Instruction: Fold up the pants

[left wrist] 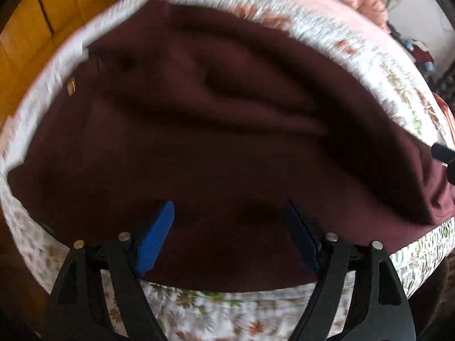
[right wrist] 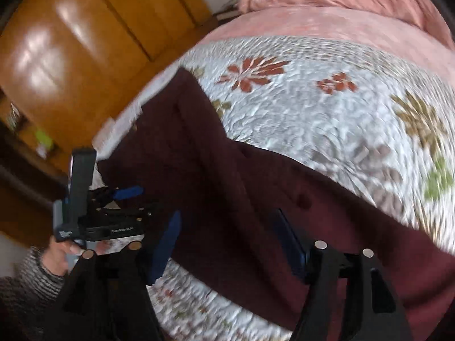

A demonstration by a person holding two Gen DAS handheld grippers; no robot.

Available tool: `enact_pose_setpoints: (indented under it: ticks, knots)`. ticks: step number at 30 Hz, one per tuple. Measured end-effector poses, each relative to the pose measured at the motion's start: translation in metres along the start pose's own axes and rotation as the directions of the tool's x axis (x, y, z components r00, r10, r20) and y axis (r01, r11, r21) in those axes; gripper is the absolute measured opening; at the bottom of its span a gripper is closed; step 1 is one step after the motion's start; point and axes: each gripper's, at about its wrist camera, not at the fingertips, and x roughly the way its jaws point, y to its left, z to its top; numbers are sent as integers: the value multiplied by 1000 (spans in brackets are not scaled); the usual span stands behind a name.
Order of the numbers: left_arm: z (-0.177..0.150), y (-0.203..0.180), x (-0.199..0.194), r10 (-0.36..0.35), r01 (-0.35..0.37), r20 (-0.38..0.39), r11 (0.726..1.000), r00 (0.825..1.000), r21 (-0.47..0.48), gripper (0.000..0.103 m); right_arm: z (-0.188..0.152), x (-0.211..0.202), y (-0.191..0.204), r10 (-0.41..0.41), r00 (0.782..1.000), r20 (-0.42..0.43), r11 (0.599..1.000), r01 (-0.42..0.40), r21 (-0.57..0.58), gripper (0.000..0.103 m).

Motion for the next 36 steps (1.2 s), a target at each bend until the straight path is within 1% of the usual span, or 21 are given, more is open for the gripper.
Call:
enact_pose_setpoints:
  ticks: [1, 3, 4, 5, 6, 7, 8, 10, 11, 12, 14, 16, 19, 22, 25, 27, 28, 29, 31, 33, 36]
  knots:
    - [-2, 0, 1, -4, 4, 13, 1000, 1000, 4, 78, 6, 12, 5, -37, 999, -20, 999, 36, -26, 69]
    - [-5, -6, 0, 6, -8, 41, 999, 999, 38, 79, 13, 28, 8, -67, 996, -54, 996, 63, -63, 68]
    - [-5, -8, -1, 6, -8, 46, 999, 999, 42, 79, 13, 32, 8, -62, 996, -67, 996, 57, -70, 59]
    - [-6, -8, -1, 0, -2, 50, 999, 999, 40, 79, 14, 38, 8, -49, 996, -80, 996, 43, -77, 36]
    - [-6, -7, -1, -12, 10, 53, 999, 999, 32, 79, 16, 45, 7, -44, 994, -102, 996, 36, -79, 25]
    - [-6, -6, -3, -31, 30, 56, 999, 998, 17, 79, 16, 51, 6, -68, 990, -121, 995, 59, -79, 9]
    - [-5, -1, -4, -43, 43, 59, 999, 997, 5, 79, 17, 52, 6, -72, 990, -119, 995, 63, -83, 8]
    - [-4, 4, -11, -62, 64, 68, 997, 996, -37, 77, 14, 43, 10, -35, 995, -99, 996, 26, -91, 8]
    - [-6, 9, -16, -57, 61, 74, 997, 996, -57, 76, 13, 37, 14, -34, 995, -93, 995, 24, -98, 8]
    - [-6, 12, -22, -52, 59, 89, 995, 995, -79, 76, 10, 26, 18, -8, 997, -71, 995, 0, -104, 8]
    - [-7, 20, -35, -22, 38, 133, 993, 991, -116, 76, 5, 10, 27, 30, 999, -43, 993, -35, -112, 8]
    - [-7, 30, -42, 24, 0, 163, 989, 986, -145, 76, -4, 5, 37, 51, 998, -42, 988, -57, -140, 8]
    - [-8, 41, -38, 72, -43, 163, 984, 984, -171, 76, -19, 25, 48, 21, 995, -95, 982, -39, -186, 8]
    - [-9, 48, -24, 69, -44, 128, 980, 989, -192, 76, -42, 71, 39, -2, 981, -196, 988, -28, -150, 8]
    - [-6, 37, -20, 95, -76, 132, 986, 987, -146, 77, -49, 84, 37, -2, 983, -186, 989, -26, -149, 9]
    - [-3, 32, -23, 87, -68, 136, 988, 987, -140, 78, -46, 79, 40, 12, 980, -200, 984, -47, -173, 19]
    - [0, 35, -26, 67, -45, 141, 987, 988, -156, 78, -44, 77, 43, 22, 978, -210, 981, -61, -182, 29]
    - [1, 38, -29, 45, -19, 148, 984, 988, -175, 78, -40, 72, 47, 32, 976, -215, 979, -74, -190, 32]
    - [5, 45, -36, 10, 26, 160, 976, 987, -218, 78, -30, 60, 55, 42, 979, -198, 973, -85, -216, 48]
    - [7, 54, -35, 10, 24, 139, 971, 990, -236, 78, -18, 50, 60, 53, 983, -177, 972, -92, -218, 50]
    - [5, 61, -26, -21, 49, 115, 968, 993, -244, 78, 10, 46, 60, 94, 986, -141, 976, -119, -183, 51]
